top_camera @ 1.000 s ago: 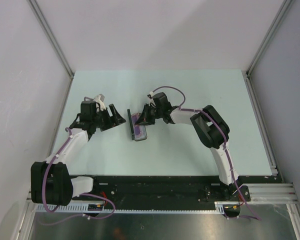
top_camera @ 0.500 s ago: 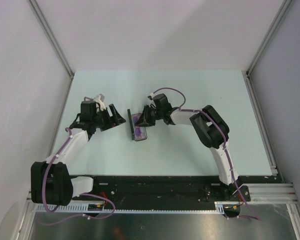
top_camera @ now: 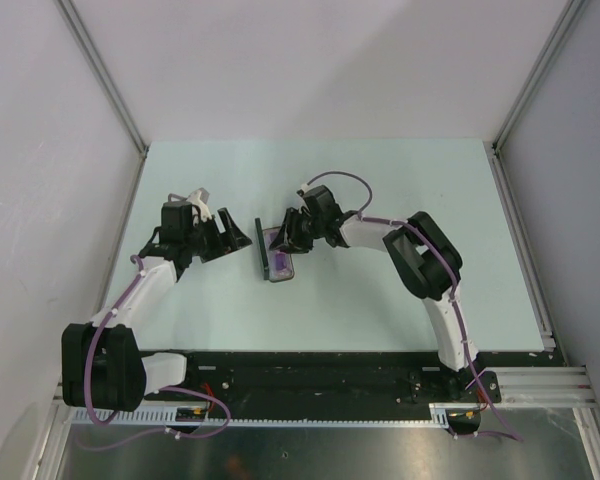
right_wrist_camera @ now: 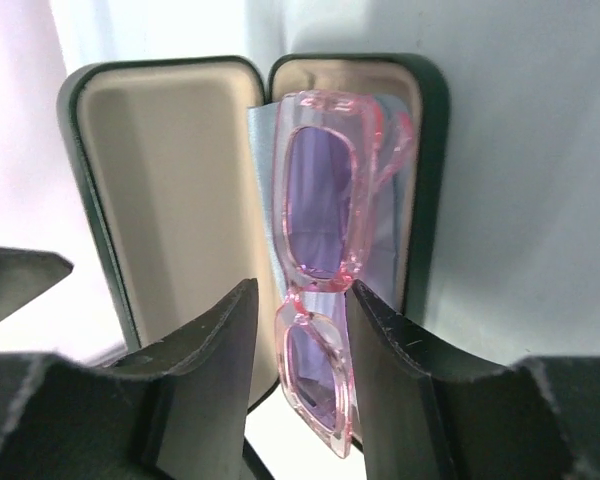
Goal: Organize the sunglasses
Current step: Adjust the sunglasses in the sunglasses case.
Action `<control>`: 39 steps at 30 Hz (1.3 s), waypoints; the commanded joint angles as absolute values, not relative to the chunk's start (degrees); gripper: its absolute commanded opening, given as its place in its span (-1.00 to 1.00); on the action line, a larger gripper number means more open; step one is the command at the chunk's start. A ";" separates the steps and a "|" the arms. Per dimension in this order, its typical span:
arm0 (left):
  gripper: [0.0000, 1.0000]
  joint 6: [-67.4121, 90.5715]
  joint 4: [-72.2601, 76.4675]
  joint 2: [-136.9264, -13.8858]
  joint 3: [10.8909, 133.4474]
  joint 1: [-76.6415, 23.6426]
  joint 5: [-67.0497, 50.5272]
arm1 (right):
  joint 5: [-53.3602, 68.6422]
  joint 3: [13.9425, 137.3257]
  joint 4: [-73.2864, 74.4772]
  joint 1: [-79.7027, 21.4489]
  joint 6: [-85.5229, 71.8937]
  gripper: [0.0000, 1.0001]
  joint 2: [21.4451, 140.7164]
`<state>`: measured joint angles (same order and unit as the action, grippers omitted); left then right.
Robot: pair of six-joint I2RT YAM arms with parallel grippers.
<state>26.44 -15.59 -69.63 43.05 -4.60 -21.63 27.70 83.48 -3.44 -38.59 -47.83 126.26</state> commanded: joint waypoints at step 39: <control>0.62 28.83 -15.21 -71.19 43.07 -4.57 -22.15 | 5.89 89.38 19.25 -44.38 -34.28 -0.77 118.04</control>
